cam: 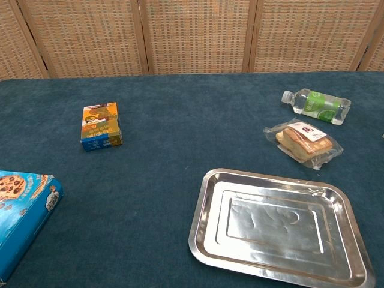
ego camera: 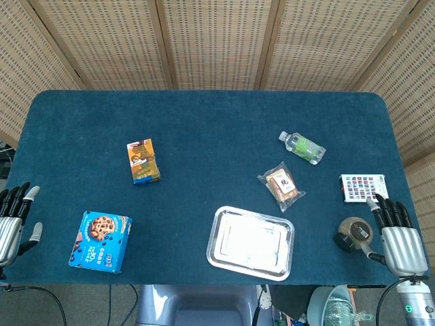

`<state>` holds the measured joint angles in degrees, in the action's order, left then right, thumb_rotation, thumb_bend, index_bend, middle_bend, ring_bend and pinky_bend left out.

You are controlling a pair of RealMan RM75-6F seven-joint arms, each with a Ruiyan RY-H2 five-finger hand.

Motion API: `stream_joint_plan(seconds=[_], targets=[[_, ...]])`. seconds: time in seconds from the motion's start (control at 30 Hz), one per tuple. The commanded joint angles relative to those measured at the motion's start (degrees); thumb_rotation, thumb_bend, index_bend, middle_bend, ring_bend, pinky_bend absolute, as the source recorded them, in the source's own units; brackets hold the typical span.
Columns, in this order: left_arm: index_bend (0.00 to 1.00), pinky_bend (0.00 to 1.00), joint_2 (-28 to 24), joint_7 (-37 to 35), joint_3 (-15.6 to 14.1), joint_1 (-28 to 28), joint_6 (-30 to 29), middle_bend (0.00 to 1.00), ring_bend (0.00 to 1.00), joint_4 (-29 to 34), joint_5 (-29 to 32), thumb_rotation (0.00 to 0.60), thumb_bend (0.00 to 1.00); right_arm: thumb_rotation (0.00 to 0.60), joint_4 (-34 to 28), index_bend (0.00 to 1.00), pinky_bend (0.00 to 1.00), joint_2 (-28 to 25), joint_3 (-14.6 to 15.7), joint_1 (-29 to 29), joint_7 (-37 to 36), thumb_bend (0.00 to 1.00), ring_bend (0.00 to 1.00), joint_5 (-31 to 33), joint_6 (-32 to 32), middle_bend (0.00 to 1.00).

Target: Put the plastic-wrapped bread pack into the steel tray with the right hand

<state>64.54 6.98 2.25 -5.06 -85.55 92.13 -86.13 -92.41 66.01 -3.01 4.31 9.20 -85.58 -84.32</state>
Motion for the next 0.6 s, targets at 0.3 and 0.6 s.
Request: stream_joint_plan(seconds=[0.3,0.6], targets=[[0.00,0.00,-0.1,0.2,0.0,0.0,-0.2,0.00,0.00,0.1,-0.1,0.600,0.49,0.600,0.2,0.05,0.00,0.0,0.1,-0.3,-0.2,0.22,0.00,0.0,-0.2,0.00],[0.00,0.00,-0.3,0.6,0.1,-0.3,0.0,0.00,0.00,0.7,-0.2,0.600,0.49,0.600,0.3,0.05,0.00,-0.1,0.1,-0.6,-0.5,0.22,0.00,0.2,-0.6,0.00]])
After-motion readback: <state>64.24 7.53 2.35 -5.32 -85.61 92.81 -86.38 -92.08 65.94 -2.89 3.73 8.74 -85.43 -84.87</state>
